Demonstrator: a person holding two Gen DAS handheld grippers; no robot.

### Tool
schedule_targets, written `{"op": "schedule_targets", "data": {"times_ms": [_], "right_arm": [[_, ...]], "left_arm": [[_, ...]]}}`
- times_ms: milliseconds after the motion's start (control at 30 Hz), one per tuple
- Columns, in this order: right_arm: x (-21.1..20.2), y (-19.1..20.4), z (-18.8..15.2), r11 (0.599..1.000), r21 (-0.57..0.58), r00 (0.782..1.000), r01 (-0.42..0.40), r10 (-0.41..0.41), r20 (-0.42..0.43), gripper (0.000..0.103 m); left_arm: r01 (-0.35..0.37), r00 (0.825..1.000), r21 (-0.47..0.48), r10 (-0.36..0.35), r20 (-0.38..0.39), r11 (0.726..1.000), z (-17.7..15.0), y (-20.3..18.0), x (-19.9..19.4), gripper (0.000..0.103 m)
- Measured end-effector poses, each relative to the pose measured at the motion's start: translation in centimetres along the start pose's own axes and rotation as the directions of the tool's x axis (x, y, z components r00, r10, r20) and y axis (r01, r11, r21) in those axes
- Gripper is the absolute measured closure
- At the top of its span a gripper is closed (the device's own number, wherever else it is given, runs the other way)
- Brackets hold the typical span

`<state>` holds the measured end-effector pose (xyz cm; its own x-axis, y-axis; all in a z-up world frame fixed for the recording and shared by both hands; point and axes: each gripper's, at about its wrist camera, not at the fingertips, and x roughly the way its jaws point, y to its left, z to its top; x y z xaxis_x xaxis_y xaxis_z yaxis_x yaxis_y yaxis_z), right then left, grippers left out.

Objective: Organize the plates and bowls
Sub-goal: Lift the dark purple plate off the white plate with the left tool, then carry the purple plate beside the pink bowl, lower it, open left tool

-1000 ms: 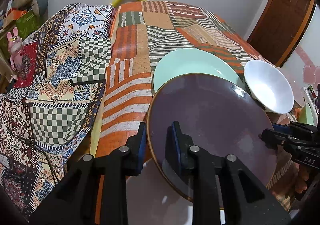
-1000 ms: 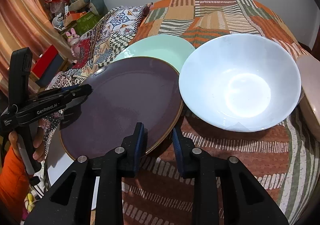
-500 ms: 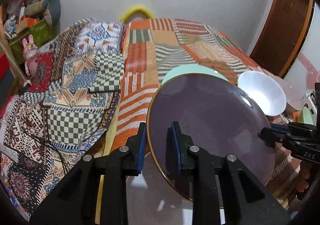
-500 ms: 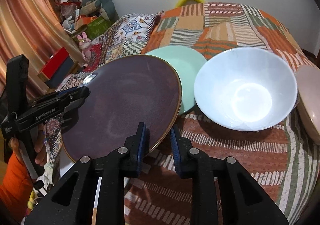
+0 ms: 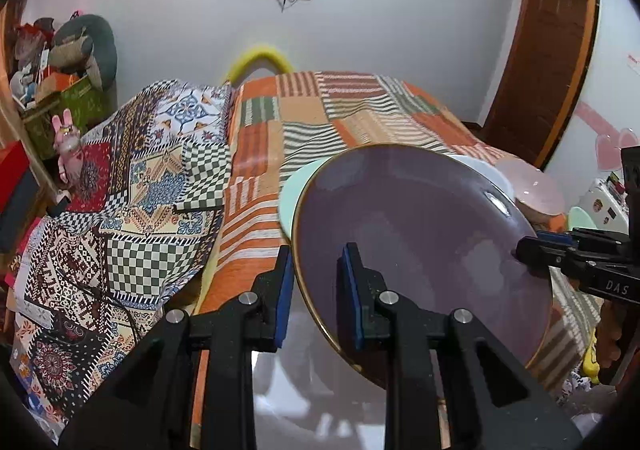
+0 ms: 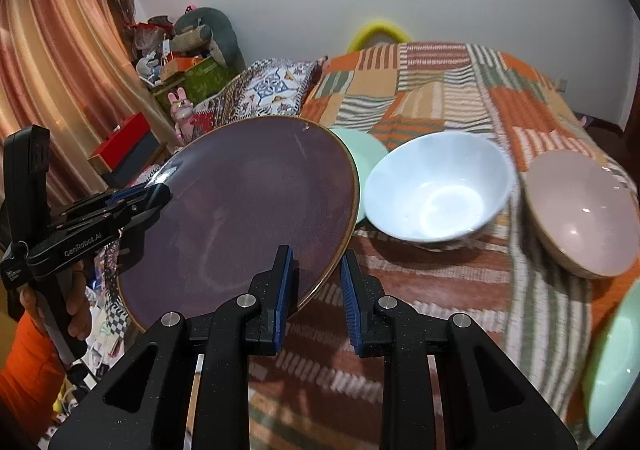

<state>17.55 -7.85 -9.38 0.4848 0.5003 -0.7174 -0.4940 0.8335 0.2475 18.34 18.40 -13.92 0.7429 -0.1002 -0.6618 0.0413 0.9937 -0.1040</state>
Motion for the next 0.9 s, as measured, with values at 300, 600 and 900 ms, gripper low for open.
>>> {"op": "schedule_targets", "data": {"times_ms": [300,600,900], "right_arm": [[-4.9,-2.0,-1.7,1.000,0.000,0.998,0.023,-0.023,0.051,0.081],[-8.0,-4.9,-4.1,0.999,0.026,0.997,0.046,-0.047,0.063,0.081],[-8.7,-7.1,-6.3,0.996,0.053,0.996,0.075,-0.077,0.039,0.081]], "left_arm": [[0.035,0.999,0.027,-0.035,0.013,0.999,-0.2,-5.2,-2.8,0.079],[0.059,0.998,0.075,-0.059,0.001,0.995,-1.3,-10.0,-3.8,0.079],[0.091,0.995,0.094,-0.087,-0.047,0.991,-3.2,-12.7,-2.6,0.079]]}}
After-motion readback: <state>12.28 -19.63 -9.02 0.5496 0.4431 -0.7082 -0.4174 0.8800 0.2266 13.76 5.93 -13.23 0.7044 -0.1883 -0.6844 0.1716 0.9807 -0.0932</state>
